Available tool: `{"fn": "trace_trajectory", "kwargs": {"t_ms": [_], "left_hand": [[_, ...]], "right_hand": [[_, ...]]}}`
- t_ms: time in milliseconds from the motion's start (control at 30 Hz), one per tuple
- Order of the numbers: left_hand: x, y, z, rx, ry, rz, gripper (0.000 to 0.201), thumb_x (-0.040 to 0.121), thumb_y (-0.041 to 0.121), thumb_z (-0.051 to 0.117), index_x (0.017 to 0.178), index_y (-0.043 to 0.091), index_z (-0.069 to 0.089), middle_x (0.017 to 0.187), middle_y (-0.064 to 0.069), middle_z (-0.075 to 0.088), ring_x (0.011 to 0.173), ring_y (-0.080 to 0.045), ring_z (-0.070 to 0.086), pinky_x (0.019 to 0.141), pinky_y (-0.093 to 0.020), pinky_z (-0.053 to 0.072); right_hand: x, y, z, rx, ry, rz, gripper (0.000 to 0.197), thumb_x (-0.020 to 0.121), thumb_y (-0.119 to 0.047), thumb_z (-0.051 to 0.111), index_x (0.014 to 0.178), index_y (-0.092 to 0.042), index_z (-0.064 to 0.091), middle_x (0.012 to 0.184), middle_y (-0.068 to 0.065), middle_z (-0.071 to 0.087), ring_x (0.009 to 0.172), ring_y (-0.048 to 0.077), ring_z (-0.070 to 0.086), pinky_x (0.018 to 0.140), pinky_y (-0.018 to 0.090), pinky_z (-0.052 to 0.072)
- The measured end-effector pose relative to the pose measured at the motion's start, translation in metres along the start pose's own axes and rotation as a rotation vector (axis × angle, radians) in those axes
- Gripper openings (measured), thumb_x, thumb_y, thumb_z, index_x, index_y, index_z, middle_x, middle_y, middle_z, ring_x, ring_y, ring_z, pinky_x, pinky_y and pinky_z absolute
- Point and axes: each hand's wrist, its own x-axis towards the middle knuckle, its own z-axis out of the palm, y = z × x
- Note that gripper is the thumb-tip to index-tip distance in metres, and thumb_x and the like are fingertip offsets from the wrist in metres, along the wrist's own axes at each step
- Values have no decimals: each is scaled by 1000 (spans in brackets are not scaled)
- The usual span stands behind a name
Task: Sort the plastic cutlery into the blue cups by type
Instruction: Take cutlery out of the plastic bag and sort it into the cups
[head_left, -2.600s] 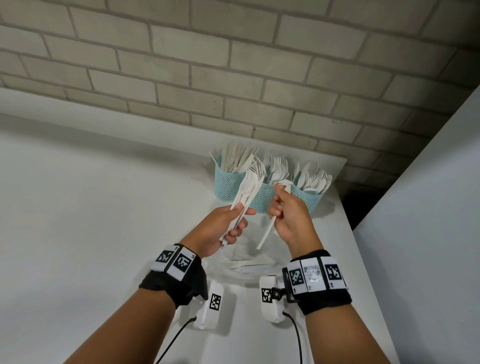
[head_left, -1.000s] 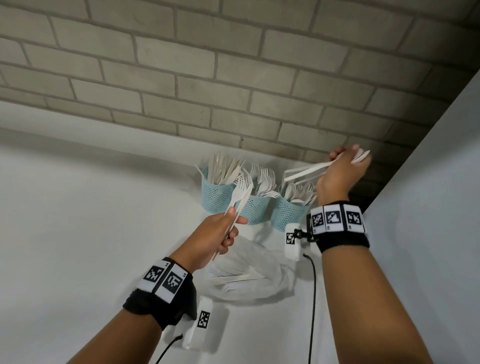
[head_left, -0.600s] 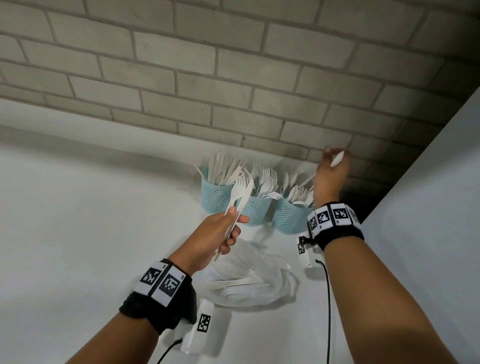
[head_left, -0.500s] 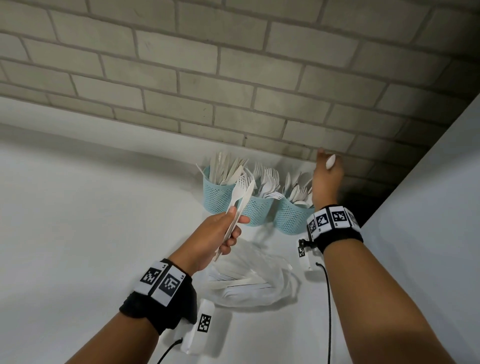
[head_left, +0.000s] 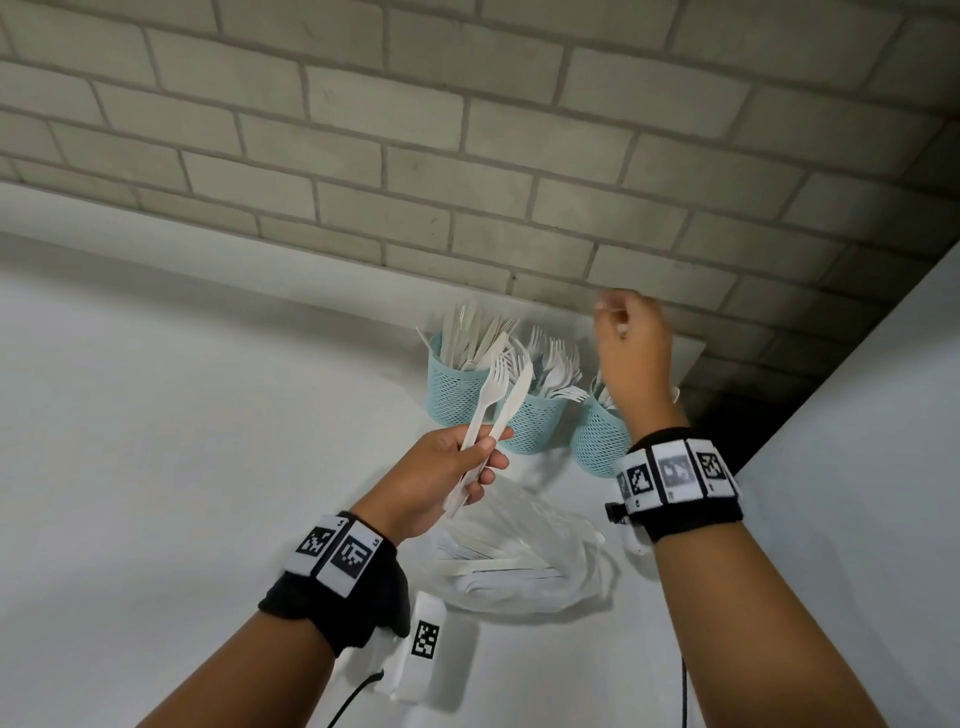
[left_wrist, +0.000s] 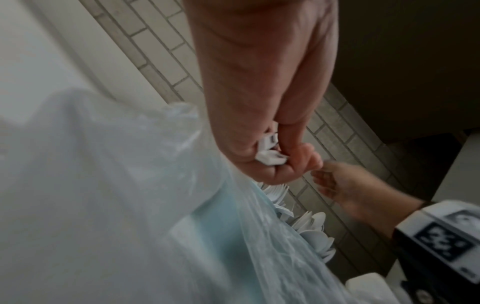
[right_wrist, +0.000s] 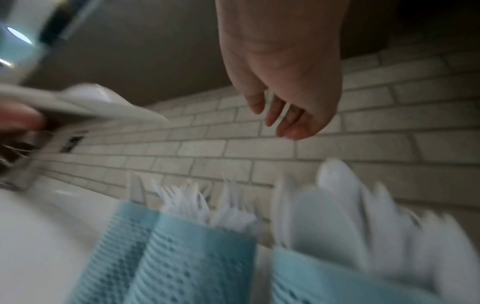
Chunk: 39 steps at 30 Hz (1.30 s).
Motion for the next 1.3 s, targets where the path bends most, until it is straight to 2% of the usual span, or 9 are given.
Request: {"fn": "trace_trajectory", "kwargs": {"t_ms": [67, 167, 300, 400, 533, 700, 867, 1133, 1300], "left_hand": [[0, 0, 1, 7, 14, 2, 21, 97, 13, 46, 107, 14, 64, 74, -1, 60, 58, -7, 50, 51, -14, 42], [-1, 0, 2, 13, 49, -8, 21, 97, 19, 46, 107, 14, 64, 75, -1, 60, 57, -7, 49, 50, -14, 41], [-2, 1, 3, -9, 96, -44, 33, 97, 35, 43, 107, 12, 64, 72, 0, 59, 53, -6, 43, 44, -13, 34], [-3, 1, 2, -26, 131, -40, 41, 99, 38, 37, 106, 8, 63, 69, -1, 59, 51, -6, 43, 42, -13, 34], [0, -1, -6, -193, 268, -9, 36, 101, 28, 36, 96, 4, 61, 78, -8, 61, 67, -14, 59, 53, -17, 52], [-4, 2, -17, -183, 311, 52, 31, 100, 28, 40, 105, 7, 62, 78, -1, 57, 62, -9, 53, 49, -12, 45], [-6, 2, -24, -89, 285, 113, 24, 98, 25, 44, 107, 14, 64, 70, 3, 42, 47, -3, 32, 40, -12, 25], [-4, 7, -26, -145, 276, 64, 38, 101, 31, 34, 105, 8, 64, 69, 3, 49, 55, -6, 36, 47, -16, 31], [-6, 8, -16, -6, 348, 132, 23, 99, 19, 42, 97, 15, 65, 78, 0, 51, 70, -10, 44, 63, -22, 41]], "right_hand": [[-18, -27, -2, 147, -221, 77, 28, 94, -23, 53, 119, -11, 57, 109, 5, 59, 88, 12, 55, 68, 13, 43], [-38, -42, 2, 237, -542, 266, 42, 95, -34, 50, 133, -18, 42, 111, 3, 61, 74, 9, 58, 59, 17, 42], [-57, -35, 14, 350, -698, 379, 38, 96, -25, 52, 132, -15, 44, 103, 9, 67, 55, 7, 53, 51, 18, 41], [-58, -34, 19, 437, -662, 421, 28, 96, -13, 50, 124, -11, 50, 83, 4, 69, 47, 5, 50, 45, 17, 39], [-34, -47, 15, 556, -283, 485, 11, 99, -11, 42, 108, -12, 48, 77, 5, 67, 39, 5, 46, 39, 16, 38], [-13, -60, 28, 450, 71, 185, 12, 102, -18, 34, 105, -16, 46, 74, -7, 60, 52, 6, 52, 54, 23, 48], [-13, -57, 74, 170, -104, -31, 24, 101, -15, 35, 116, -13, 54, 86, 5, 62, 71, 22, 59, 59, 27, 45], [-19, -46, 94, -429, -445, -208, 30, 97, -15, 41, 113, -20, 66, 111, 13, 62, 103, 32, 49, 83, 34, 39], [-22, -67, 67, -84, -352, -117, 34, 98, -35, 41, 117, -16, 63, 112, 7, 62, 99, 22, 55, 86, 33, 45]]}}
